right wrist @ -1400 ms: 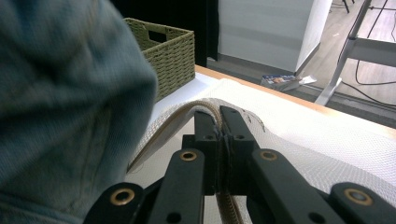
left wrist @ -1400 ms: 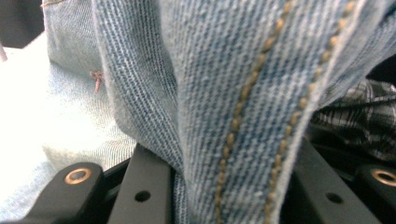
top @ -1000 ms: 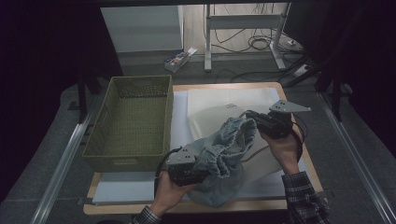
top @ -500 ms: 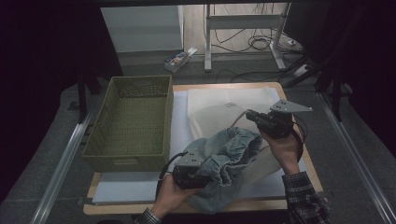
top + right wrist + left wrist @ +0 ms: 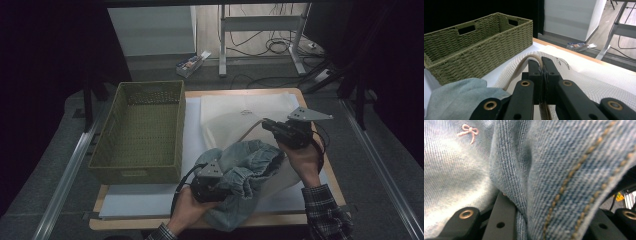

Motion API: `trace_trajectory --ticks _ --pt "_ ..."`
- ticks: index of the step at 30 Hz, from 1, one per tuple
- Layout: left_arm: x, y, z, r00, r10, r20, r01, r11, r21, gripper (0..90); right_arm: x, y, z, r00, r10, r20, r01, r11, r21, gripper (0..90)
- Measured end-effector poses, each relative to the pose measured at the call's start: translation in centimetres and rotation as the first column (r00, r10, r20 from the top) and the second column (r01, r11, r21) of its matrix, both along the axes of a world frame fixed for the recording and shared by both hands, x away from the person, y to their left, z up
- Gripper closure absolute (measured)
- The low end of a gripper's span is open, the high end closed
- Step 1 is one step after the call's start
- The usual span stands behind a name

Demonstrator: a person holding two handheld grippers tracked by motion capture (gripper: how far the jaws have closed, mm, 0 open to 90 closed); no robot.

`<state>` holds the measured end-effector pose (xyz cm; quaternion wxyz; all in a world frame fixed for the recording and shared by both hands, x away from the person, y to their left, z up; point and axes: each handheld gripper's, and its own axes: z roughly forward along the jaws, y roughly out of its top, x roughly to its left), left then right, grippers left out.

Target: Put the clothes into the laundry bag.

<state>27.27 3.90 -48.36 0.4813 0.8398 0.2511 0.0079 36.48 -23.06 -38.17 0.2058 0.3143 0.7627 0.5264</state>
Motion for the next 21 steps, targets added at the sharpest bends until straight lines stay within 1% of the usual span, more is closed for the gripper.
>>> trace_trajectory --ticks 2,5,9,11,14,15,19,21 --pt "0.4 0.0 0.0 0.9995 0.027 -0.018 -0.027 0.9996 0.004 70.1 -0.1 0.1 0.1 1.0000 0.004 0.002 -0.004 1.0000 -0.003 85.9" --pt "1.2 0.0 0.1 0.9975 0.061 -0.036 -0.061 0.9981 -0.001 70.1 -0.2 0.3 0.1 0.9999 0.012 0.005 -0.012 0.9999 -0.004 85.9" --pt "1.9 -0.2 0.3 0.9940 0.100 -0.043 -0.100 0.9950 0.002 70.1 -0.4 0.5 0.2 0.9998 0.019 0.005 -0.018 0.9998 -0.006 85.9" --pt "2.1 -0.5 0.4 0.9924 0.116 -0.043 -0.115 0.9933 0.008 70.1 -0.4 0.6 0.2 0.9998 0.022 0.003 -0.022 0.9997 -0.006 85.9" --pt "2.5 -0.9 0.6 0.9905 0.134 -0.030 -0.133 0.9908 0.026 69.9 -0.4 0.6 0.2 0.9997 0.025 0.002 -0.025 0.9997 -0.004 85.9" --pt "2.6 -1.0 0.7 0.9890 0.144 -0.034 -0.143 0.9892 0.031 69.9 -0.4 0.6 0.2 0.9997 0.026 0.002 -0.026 0.9997 -0.004 85.9" --pt "3.1 -1.8 1.1 0.9850 0.171 -0.022 -0.170 0.9840 0.055 69.2 -0.5 0.7 0.2 0.9996 0.029 0.003 -0.029 0.9996 -0.001 85.9" --pt "3.4 -2.3 1.2 0.9829 0.184 -0.009 -0.183 0.9806 0.071 68.8 -0.5 0.7 0.2 0.9995 0.030 0.007 -0.030 0.9996 0.001 85.9"
